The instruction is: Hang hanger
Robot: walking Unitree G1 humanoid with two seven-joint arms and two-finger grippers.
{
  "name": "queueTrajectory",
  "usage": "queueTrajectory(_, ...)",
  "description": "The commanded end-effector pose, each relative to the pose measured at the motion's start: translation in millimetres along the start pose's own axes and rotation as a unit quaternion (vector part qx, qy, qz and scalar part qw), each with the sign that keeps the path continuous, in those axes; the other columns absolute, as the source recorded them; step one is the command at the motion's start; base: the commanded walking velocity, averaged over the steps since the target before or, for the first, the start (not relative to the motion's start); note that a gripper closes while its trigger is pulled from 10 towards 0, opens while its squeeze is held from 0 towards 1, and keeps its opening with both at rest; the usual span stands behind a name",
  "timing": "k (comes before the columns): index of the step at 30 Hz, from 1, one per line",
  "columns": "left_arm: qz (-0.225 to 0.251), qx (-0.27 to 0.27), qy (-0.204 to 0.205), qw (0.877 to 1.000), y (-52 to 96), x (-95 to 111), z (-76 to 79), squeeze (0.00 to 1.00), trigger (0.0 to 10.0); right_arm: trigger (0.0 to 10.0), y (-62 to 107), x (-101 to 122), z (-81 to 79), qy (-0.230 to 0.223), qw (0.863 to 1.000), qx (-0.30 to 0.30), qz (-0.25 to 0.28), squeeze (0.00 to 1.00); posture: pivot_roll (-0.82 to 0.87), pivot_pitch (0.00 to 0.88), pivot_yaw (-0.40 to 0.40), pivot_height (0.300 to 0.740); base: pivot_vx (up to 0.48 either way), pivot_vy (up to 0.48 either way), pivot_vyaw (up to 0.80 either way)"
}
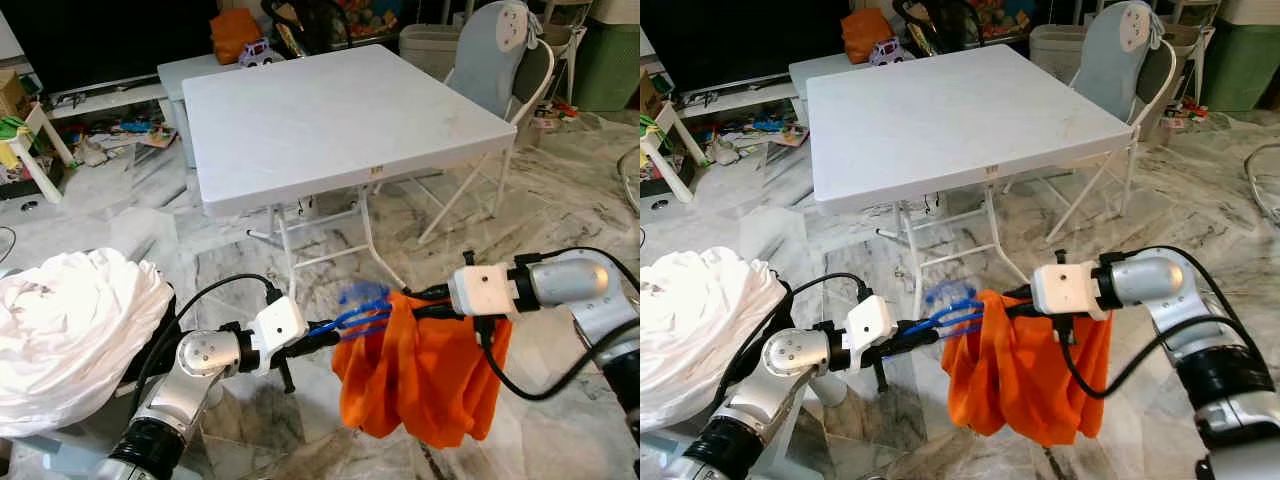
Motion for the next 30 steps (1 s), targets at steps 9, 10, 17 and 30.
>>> queueTrajectory(9, 0.021, 0.062, 0.026, 0.998, -1.0, 2.5, -8.6, 0.00, 0.0, 10.0, -13.1, 15.9, 26.1, 0.040, 0.995, -0.082, 0.026, 1.00, -0.12, 0.000, 0.055, 0.740, 0.000, 0.000, 0.00)
queueTrajectory(10, 0.013, 0.069, 0.029, 0.997, -0.9, -0.9, -7.5, 0.00, 0.0, 10.0, -13.9, 18.7, 28.8, 0.042, 0.995, -0.090, 0.032, 1.00, -0.12, 0.000, 0.055, 0.740, 0.000, 0.000, 0.00)
queueTrajectory(17, -0.004, 0.144, 0.082, 0.986, 3.4, -14.6, -16.2, 0.00, 0.0, 10.0, -15.2, 21.9, 34.2, 0.040, 0.994, -0.098, 0.037, 1.00, -0.12, 0.000, 0.054, 0.740, 0.000, 0.000, 0.00)
queueTrajectory(30, 0.014, 0.239, 0.127, 0.963, 9.1, -11.2, -40.9, 0.00, 0.0, 10.0, -23.3, 20.8, 52.1, 0.028, 0.981, -0.185, 0.042, 1.00, -0.12, 0.000, 0.050, 0.740, 0.000, 0.000, 0.00)
Point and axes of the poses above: a point about 5 cm out from each wrist's last joint towards the gripper, its own y axis pointing back from the gripper into the wrist, its own x axis along the axis of the wrist's last joint, z = x × y, the point moved 5 cm from there along -y, pointing out of the wrist towards the gripper, and after that the axes turned 11 degrees about -y, right-handed, at the moved point
